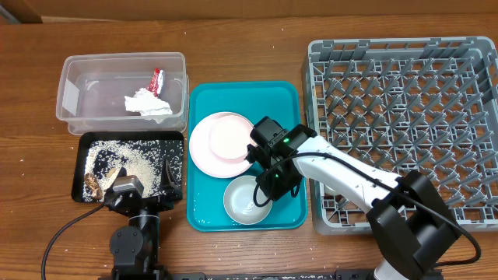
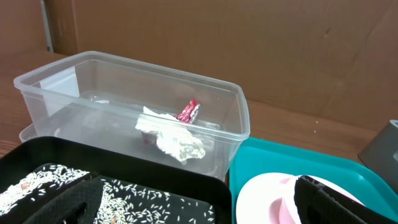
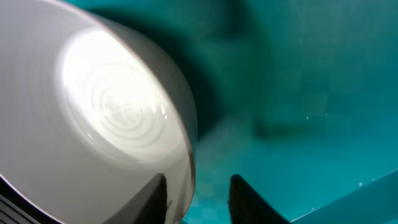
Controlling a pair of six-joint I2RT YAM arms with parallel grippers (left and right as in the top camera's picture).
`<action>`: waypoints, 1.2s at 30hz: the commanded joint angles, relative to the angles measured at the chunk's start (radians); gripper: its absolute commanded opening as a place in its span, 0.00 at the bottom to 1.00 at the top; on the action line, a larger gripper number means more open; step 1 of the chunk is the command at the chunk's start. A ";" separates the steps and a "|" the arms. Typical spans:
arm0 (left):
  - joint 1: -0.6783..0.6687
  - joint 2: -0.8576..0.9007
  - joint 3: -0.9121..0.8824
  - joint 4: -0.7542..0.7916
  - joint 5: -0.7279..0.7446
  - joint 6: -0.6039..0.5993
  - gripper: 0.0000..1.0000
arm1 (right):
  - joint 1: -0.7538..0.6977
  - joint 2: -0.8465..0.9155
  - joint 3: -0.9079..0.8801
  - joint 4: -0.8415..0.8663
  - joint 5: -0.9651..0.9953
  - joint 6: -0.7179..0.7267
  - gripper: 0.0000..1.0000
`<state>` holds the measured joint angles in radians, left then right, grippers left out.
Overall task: Sort waste into correct bins and load items into the dishwasher
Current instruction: 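Move right gripper to the steel bowl and grasp its rim, then carry the steel bowl to the rack's back edge and stand it upright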
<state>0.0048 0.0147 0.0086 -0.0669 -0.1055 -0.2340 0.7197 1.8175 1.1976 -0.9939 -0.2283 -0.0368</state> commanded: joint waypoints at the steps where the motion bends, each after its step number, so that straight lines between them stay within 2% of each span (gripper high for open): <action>1: 0.009 -0.010 -0.004 0.001 0.005 -0.010 1.00 | -0.006 -0.001 0.012 0.015 0.010 -0.002 0.31; 7: 0.009 -0.010 -0.004 0.001 0.005 -0.010 1.00 | -0.006 0.011 0.000 0.031 0.018 -0.008 0.35; 10: 0.009 -0.010 -0.004 0.001 0.005 -0.010 1.00 | -0.005 0.018 0.000 0.031 0.018 -0.013 0.26; 14: 0.009 -0.010 -0.004 0.001 0.005 -0.010 1.00 | -0.005 0.018 0.009 0.020 0.016 -0.012 0.05; 17: 0.009 -0.010 -0.004 0.001 0.005 -0.010 1.00 | -0.005 0.017 0.035 -0.004 0.006 -0.011 0.04; 21: 0.009 -0.010 -0.004 0.001 0.005 -0.010 1.00 | -0.008 0.017 0.088 -0.028 0.054 0.068 0.04; 26: 0.009 -0.010 -0.004 0.001 0.005 -0.010 1.00 | -0.008 -0.007 0.233 -0.144 0.274 0.216 0.04; 30: 0.009 -0.010 -0.004 0.001 0.005 -0.010 1.00 | -0.008 -0.062 0.377 -0.271 0.629 0.510 0.04; 33: 0.009 -0.010 -0.004 0.001 0.005 -0.010 1.00 | -0.008 -0.113 0.454 -0.384 0.909 0.822 0.04; 36: 0.009 -0.010 -0.004 0.001 0.005 -0.010 1.00 | -0.024 -0.163 0.464 -0.430 1.063 0.971 0.04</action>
<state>0.0048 0.0147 0.0086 -0.0669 -0.1055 -0.2340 0.7143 1.7363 1.6241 -1.4067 0.5209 0.6327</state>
